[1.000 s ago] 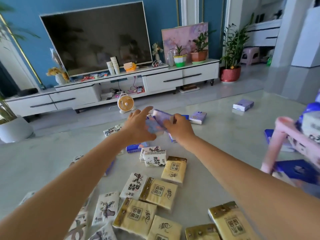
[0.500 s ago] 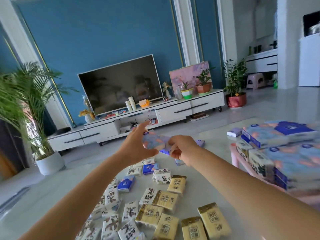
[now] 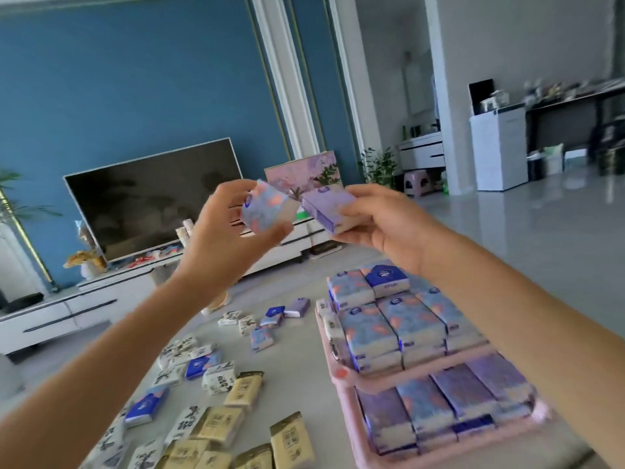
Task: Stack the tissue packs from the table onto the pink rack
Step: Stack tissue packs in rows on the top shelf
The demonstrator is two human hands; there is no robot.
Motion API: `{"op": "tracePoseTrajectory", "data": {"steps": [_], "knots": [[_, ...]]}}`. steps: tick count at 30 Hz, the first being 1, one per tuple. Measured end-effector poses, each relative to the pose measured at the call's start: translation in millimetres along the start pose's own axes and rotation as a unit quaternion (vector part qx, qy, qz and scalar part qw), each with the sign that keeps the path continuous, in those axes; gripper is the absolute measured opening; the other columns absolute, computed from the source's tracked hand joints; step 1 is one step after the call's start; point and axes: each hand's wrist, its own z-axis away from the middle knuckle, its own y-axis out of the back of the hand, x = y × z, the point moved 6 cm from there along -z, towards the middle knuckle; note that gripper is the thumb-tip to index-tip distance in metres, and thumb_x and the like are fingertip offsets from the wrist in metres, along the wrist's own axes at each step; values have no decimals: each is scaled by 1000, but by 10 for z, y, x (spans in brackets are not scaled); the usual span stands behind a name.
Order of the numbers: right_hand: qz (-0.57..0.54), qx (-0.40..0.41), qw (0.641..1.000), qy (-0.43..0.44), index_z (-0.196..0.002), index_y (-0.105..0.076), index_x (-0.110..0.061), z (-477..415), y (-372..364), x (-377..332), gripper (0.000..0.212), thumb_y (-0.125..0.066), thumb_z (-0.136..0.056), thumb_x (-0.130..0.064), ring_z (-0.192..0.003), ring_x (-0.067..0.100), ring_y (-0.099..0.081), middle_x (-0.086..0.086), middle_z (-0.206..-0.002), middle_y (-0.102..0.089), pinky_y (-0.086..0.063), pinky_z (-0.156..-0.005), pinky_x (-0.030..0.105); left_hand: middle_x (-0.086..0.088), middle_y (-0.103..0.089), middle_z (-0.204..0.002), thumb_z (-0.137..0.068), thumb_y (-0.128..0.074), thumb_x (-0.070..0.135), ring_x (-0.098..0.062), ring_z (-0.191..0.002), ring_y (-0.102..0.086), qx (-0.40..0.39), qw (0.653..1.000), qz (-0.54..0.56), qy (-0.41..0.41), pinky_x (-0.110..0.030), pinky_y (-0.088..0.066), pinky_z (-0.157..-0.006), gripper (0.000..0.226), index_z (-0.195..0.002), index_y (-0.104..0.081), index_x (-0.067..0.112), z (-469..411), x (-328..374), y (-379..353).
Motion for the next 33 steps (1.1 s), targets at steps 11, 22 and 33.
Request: {"op": "tracePoseTrajectory", "data": {"steps": [11,22,33], "knots": [[343,224,912,24,-92,-73,-6,95,1870,21,19,-65,-76,-1,-59,19,-57,11,-67,-64,-54,-76,37,3,-57,-115,-71,-75,43,-16,-107,-54,-221,973,-48,40,-32,-45,-92,55,-118,-57,23,-128,25,-1831],[613,171,767,85,-48,-40,-12,17,1902,162,48,-53,-89,-32,-55,24,-40,6,-49,-40,-25,-48,29,7,-48,-128,-76,-70,46,-16,-120,-46,-360,925,-113,40,-36,-40,-102,58,-128,-49,29,-67,-298,-2320],[650,-79,756,-7,-137,-44,-15,-255,1651,469,43,-29,-101,-31,-126,21,-43,5,-144,-42,-32,-101,28,4,-22,-153,-89,-16,64,-20,-140,-19,-372,873,-308,63,-54,-6,-114,67,-146,-21,28,74,-477,-2194]]}}
